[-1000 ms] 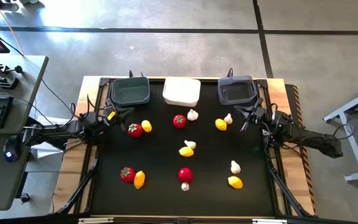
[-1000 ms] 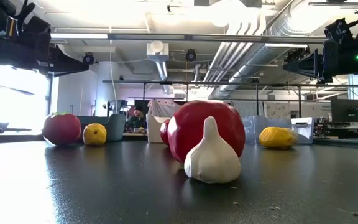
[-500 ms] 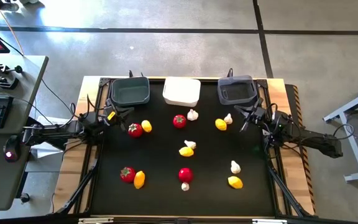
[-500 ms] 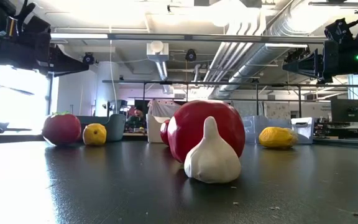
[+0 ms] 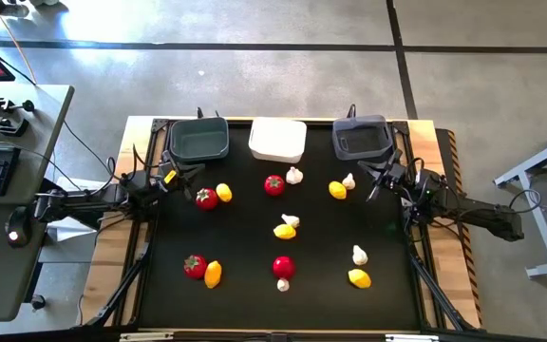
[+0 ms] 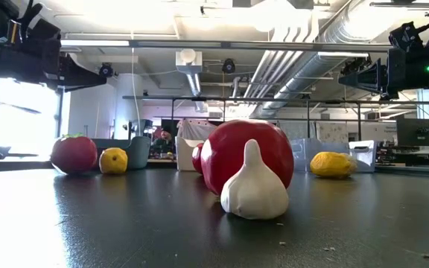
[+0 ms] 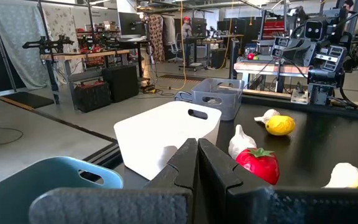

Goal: Sort produce into baskets

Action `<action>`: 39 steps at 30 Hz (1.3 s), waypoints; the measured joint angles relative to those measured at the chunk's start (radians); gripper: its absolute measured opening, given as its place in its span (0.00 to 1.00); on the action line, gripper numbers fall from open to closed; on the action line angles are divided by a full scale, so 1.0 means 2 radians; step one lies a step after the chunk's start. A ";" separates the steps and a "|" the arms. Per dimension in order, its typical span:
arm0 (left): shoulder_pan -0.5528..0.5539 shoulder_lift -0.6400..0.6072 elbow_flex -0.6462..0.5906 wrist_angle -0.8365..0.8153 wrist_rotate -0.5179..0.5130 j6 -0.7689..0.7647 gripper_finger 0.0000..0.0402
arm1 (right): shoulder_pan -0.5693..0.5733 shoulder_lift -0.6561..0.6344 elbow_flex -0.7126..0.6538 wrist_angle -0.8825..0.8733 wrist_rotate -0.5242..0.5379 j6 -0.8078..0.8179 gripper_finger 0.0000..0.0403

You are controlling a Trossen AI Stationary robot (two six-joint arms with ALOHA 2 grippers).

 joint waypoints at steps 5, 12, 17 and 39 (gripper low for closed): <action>0.000 0.000 0.000 0.000 0.000 0.000 0.00 | 0.000 0.000 0.000 0.000 0.000 0.000 0.00; 0.000 0.000 0.000 0.000 0.000 0.000 0.00 | 0.000 0.000 0.000 0.000 0.000 0.000 0.00; 0.000 0.000 0.000 0.000 0.000 0.000 0.00 | 0.000 0.000 0.000 0.000 0.000 0.000 0.00; 0.000 0.000 0.000 0.000 0.000 0.000 0.00 | 0.000 0.013 0.019 0.143 -0.043 0.062 0.00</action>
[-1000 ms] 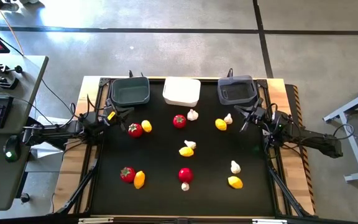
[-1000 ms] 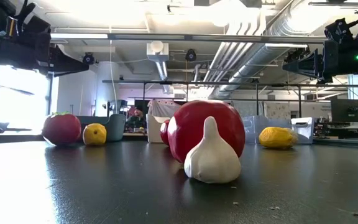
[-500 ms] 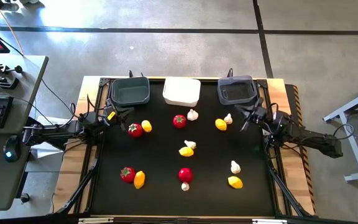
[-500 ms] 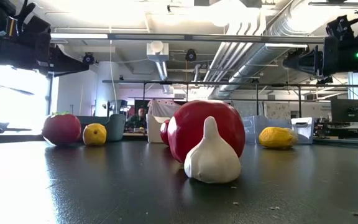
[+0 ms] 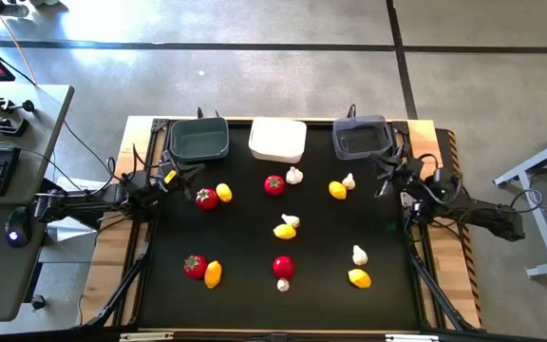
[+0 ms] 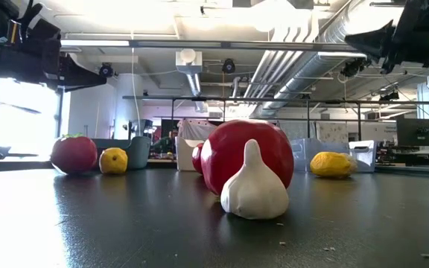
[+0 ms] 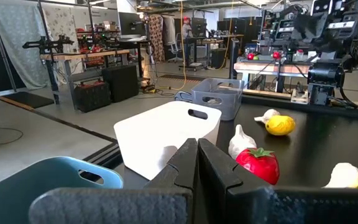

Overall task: Sort produce into baskets
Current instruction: Put the top left white garlic into the white bin

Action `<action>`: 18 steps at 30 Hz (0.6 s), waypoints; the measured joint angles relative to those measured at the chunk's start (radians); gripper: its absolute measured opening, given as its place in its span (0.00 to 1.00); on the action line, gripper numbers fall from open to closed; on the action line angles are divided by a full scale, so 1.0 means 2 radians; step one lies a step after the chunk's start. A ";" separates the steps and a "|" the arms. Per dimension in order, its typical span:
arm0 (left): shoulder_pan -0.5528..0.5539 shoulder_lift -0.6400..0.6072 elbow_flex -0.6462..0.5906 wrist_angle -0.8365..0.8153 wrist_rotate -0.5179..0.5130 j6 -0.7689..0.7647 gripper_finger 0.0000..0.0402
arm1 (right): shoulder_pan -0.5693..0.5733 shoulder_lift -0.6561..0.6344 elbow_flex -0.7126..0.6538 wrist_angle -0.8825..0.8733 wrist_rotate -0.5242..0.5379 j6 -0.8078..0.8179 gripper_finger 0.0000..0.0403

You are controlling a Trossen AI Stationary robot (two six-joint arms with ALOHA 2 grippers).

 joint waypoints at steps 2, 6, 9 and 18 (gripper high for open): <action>0.000 0.000 0.000 0.000 0.000 0.000 0.00 | 0.000 0.016 0.006 -0.001 -0.004 0.019 0.00; 0.000 0.000 0.000 0.000 0.000 0.000 0.00 | 0.008 0.064 0.023 -0.003 -0.004 0.030 0.03; 0.000 0.000 0.000 0.000 0.000 0.000 0.00 | 0.018 0.110 0.046 -0.010 -0.003 0.030 0.08; 0.000 0.000 0.000 0.000 0.000 0.000 0.00 | 0.048 0.283 0.143 -0.065 0.006 0.043 0.31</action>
